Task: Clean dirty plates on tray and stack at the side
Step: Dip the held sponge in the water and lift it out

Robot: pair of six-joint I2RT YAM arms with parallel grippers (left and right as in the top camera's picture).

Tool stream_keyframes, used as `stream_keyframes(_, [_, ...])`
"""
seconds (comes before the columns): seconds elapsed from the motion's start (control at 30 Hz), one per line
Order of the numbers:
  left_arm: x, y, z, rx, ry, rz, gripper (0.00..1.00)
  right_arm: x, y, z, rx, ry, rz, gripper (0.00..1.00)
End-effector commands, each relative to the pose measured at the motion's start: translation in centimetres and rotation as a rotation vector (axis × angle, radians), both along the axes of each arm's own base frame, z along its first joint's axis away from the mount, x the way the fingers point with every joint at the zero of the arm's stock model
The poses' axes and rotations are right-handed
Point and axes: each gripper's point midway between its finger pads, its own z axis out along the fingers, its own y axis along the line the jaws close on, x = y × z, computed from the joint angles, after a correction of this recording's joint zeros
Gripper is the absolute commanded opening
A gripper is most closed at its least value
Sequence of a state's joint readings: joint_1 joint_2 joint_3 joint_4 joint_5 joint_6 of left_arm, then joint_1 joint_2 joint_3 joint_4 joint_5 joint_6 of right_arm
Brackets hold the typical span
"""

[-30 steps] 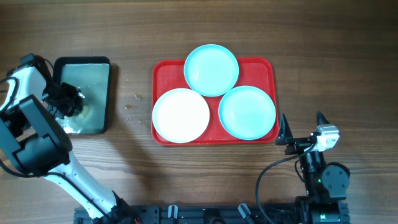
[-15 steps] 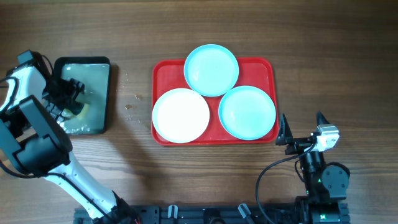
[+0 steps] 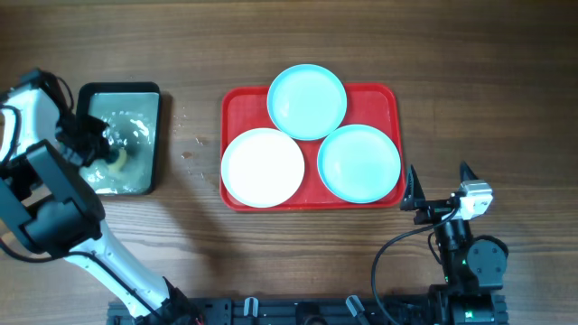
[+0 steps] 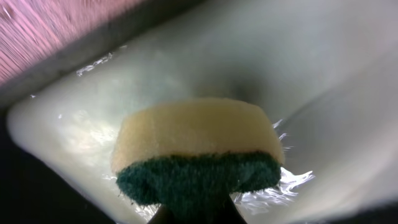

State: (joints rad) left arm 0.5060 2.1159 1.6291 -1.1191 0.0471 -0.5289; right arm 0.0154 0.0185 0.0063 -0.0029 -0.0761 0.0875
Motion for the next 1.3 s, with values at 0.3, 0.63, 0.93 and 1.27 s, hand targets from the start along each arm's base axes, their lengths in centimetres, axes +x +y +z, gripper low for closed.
stream_keyframes(0.3, [4.7,-1.6,20.4,0.076,-0.587,-0.049,0.04,0.0,-0.2,0.1,-0.009,-0.008,-0.014,1.0])
stream_keyframes(0.63, [4.2,-1.0,4.5,0.086,-0.321,-0.046,0.04,0.0,-0.2,0.1,-0.008,-0.008,-0.014,1.0])
stream_keyframes(0.93, [6.0,-2.3,20.4,0.134,-0.759,-0.172,0.04,0.0,-0.2,0.1,-0.008,-0.008,-0.014,1.0])
stream_keyframes(1.27, [6.3,-0.1,8.1,0.273,-0.525,-0.144,0.04,0.0,-0.2,0.1,-0.008,-0.008,-0.014,1.0])
